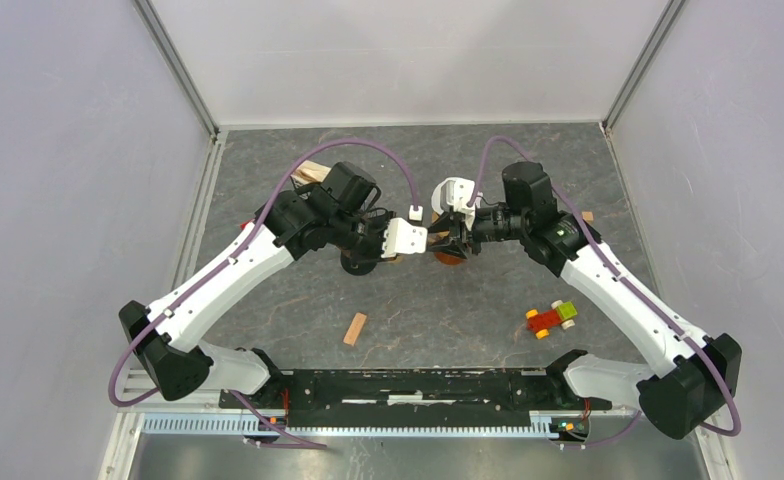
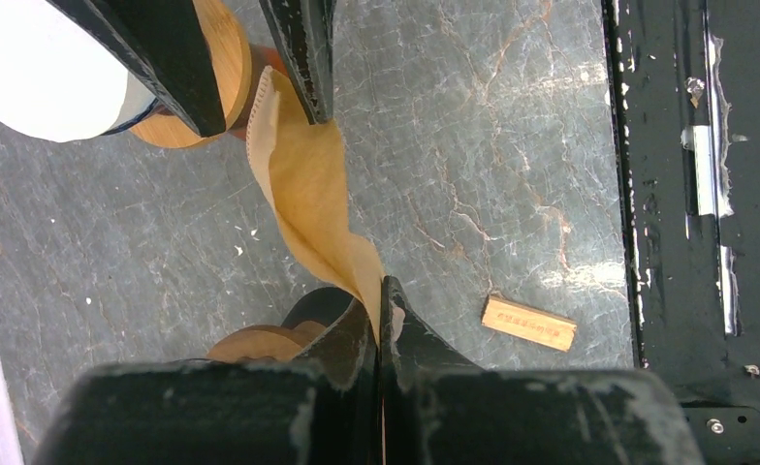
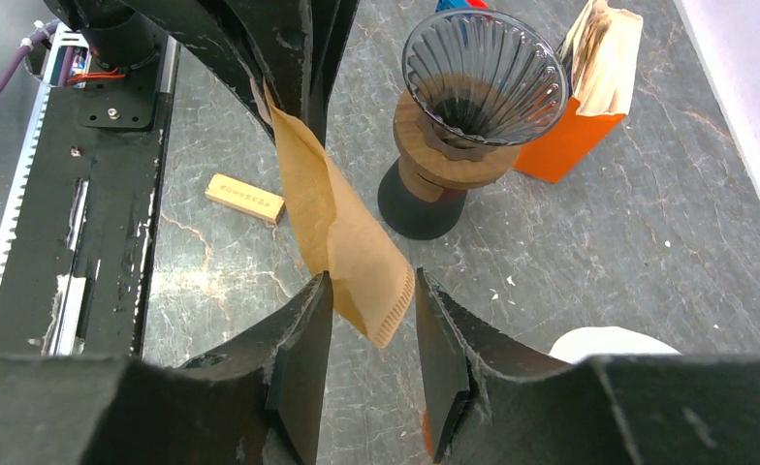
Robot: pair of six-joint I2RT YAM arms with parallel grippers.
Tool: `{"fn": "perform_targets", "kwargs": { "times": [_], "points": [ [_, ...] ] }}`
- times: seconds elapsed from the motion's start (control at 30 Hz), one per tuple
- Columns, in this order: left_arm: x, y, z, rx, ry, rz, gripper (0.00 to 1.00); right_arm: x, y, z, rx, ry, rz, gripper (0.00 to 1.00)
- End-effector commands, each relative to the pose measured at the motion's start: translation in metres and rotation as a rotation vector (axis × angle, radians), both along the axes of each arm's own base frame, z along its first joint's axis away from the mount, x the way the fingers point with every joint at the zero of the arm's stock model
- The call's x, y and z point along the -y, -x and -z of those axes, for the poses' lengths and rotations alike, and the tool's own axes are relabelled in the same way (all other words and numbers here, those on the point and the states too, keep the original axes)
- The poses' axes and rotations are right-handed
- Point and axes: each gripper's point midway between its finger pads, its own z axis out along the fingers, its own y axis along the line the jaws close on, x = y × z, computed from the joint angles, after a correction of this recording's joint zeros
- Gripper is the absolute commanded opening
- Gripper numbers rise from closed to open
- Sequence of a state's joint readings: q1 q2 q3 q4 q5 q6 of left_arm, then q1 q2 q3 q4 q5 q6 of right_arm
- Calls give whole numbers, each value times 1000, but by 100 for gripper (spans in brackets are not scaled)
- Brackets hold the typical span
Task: Place the coffee filter in the dripper
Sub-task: Place the coffee filter in the coffee dripper.
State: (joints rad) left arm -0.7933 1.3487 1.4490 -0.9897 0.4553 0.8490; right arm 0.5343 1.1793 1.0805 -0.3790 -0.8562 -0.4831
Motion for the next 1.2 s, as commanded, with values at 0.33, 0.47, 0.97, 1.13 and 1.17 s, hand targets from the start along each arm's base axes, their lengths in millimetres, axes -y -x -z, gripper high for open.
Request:
{"fn": "perform_targets", "kwargs": {
  "times": [0.33, 0.47, 0.97, 1.13, 1.17],
  "points": [
    [6, -2, -12, 50, 23, 52, 2, 2, -2, -23, 75, -35, 14, 42],
    [2, 3, 1, 36, -10, 72, 2, 2, -4, -25, 82, -31, 20, 39],
    [-3, 2, 7, 67, -52, 78, 2, 3, 7, -24, 87, -28, -36, 40],
    [2, 0, 3, 68, -33, 77, 2, -1, 12, -19, 63, -38, -64, 40],
    [3, -1, 2, 71, -28, 77, 2, -1, 13, -19, 62, -39, -68, 40]
  ]
}}
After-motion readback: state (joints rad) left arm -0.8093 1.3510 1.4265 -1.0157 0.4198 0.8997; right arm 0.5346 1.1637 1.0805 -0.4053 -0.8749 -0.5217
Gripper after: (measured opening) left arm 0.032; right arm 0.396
